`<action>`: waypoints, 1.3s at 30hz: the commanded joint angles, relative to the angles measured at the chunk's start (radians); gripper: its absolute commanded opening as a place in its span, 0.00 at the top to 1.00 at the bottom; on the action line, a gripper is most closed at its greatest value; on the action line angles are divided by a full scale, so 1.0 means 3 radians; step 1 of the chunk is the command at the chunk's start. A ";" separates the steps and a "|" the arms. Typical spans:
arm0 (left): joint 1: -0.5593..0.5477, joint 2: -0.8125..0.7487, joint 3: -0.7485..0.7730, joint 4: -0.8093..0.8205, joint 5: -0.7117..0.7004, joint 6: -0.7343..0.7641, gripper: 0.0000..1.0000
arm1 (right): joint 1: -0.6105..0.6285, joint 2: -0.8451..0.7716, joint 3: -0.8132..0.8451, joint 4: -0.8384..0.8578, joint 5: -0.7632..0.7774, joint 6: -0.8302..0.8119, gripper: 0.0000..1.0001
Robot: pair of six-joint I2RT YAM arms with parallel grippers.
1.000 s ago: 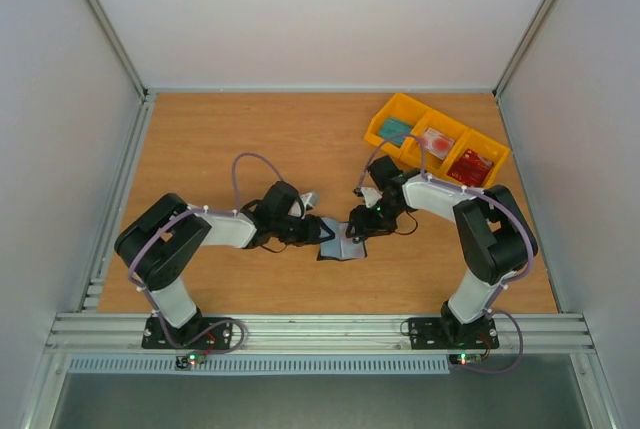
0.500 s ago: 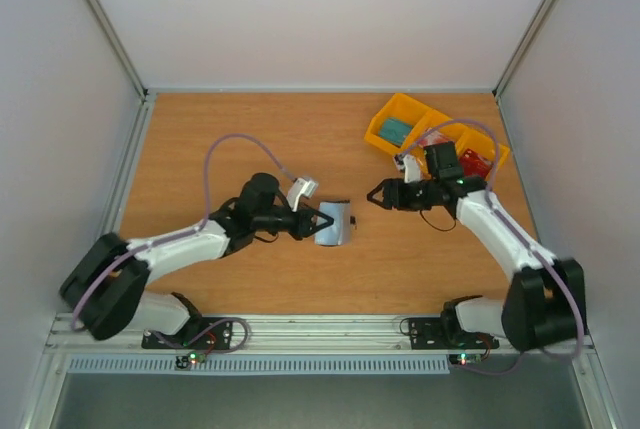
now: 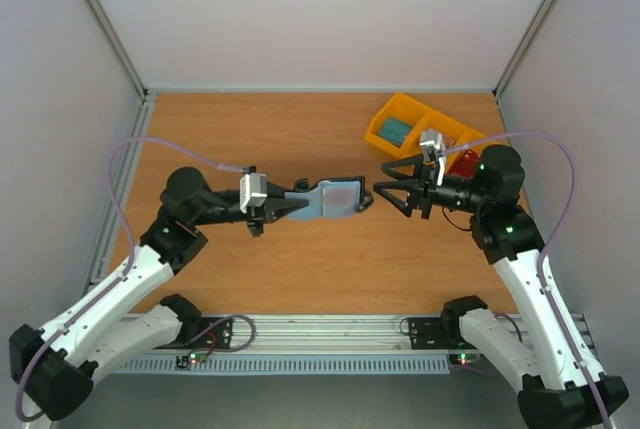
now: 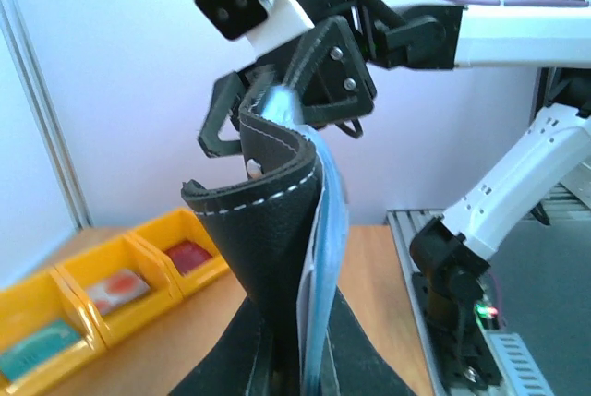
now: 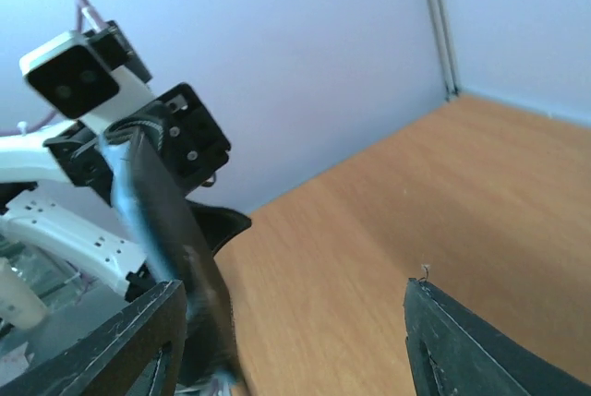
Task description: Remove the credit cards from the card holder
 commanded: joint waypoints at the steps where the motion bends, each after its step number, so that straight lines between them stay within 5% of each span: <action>1: 0.0011 -0.0110 -0.0079 0.0606 -0.0132 -0.0228 1.00 | 0.0220 -0.0080 0.0063 0.0303 -0.0091 -0.0138 0.35; 9: -0.0019 -0.0172 -0.0021 0.0590 -0.0234 -0.0413 1.00 | 0.0682 -0.0001 0.0272 0.0034 -0.0082 -0.0591 0.31; 16: -0.0019 -0.0192 -0.0043 0.0474 -0.0513 -0.0415 1.00 | 0.0688 -0.0059 0.0964 -0.1382 -0.0194 -0.1540 0.27; 22: -0.0019 -0.0229 -0.0060 0.0558 -0.0259 -0.0324 1.00 | 0.0688 0.0051 0.0850 -0.0886 0.0924 -0.0910 0.32; 27: -0.0019 -0.0236 -0.0075 0.0545 -0.0272 -0.0357 1.00 | 0.0693 0.0246 0.0748 -0.0248 0.0393 -0.0551 0.27; 31: -0.0023 -0.0245 -0.0081 0.0557 -0.0263 -0.0393 1.00 | 0.0739 0.0449 0.0851 -0.0520 0.0321 -0.0648 0.24; 36: -0.0021 -0.0246 -0.0082 0.0601 -0.0240 -0.0401 1.00 | 0.0767 0.0506 0.0746 -0.0508 0.0606 -0.0769 0.52; 39: -0.0023 -0.0231 -0.0093 0.0645 -0.0228 -0.0401 1.00 | 0.0822 0.0626 0.0757 -0.0551 0.0587 -0.0804 0.55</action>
